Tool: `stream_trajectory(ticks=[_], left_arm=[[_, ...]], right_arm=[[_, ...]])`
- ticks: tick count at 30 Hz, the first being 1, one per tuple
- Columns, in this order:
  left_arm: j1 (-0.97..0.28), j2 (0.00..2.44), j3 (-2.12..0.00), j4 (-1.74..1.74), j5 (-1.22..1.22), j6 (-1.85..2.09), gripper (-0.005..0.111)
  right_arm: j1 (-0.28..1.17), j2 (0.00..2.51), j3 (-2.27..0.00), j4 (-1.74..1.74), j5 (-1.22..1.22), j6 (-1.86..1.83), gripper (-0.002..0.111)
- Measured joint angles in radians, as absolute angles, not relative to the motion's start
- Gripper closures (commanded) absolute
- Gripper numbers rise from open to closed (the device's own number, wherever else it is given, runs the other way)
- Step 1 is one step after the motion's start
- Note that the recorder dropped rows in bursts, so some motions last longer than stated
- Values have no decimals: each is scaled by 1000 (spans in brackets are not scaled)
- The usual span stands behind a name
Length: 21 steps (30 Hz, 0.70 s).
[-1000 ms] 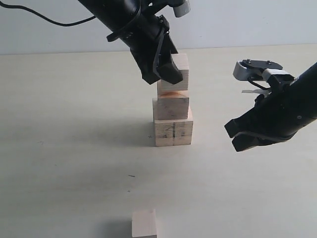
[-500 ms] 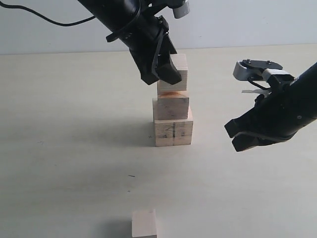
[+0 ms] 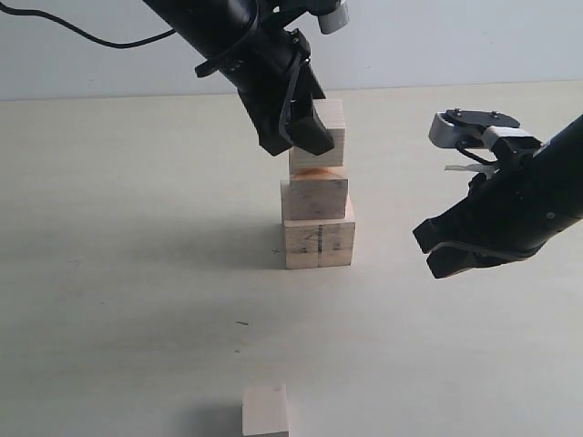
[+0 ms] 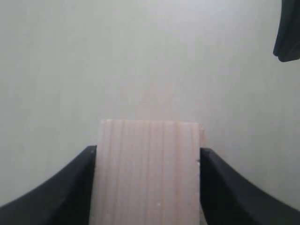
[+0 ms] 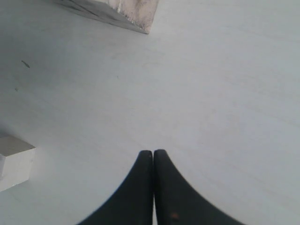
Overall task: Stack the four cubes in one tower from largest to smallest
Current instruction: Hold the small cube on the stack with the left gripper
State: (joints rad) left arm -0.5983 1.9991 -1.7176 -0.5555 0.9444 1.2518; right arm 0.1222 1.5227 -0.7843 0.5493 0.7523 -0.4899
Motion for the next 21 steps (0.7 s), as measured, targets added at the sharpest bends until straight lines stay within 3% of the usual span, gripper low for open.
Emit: stream_trajectory(ticks=[7, 11, 21], left_arm=[[-598, 1999, -1718, -555, 944, 1252, 49], [-598, 1999, -1718, -555, 944, 1252, 32], [-598, 1999, -1718, -555, 944, 1252, 31]], right_arm=[[122, 1523, -784, 549, 752, -490, 108], [122, 1523, -784, 549, 752, -490, 108], [122, 1523, -784, 549, 752, -490, 108]])
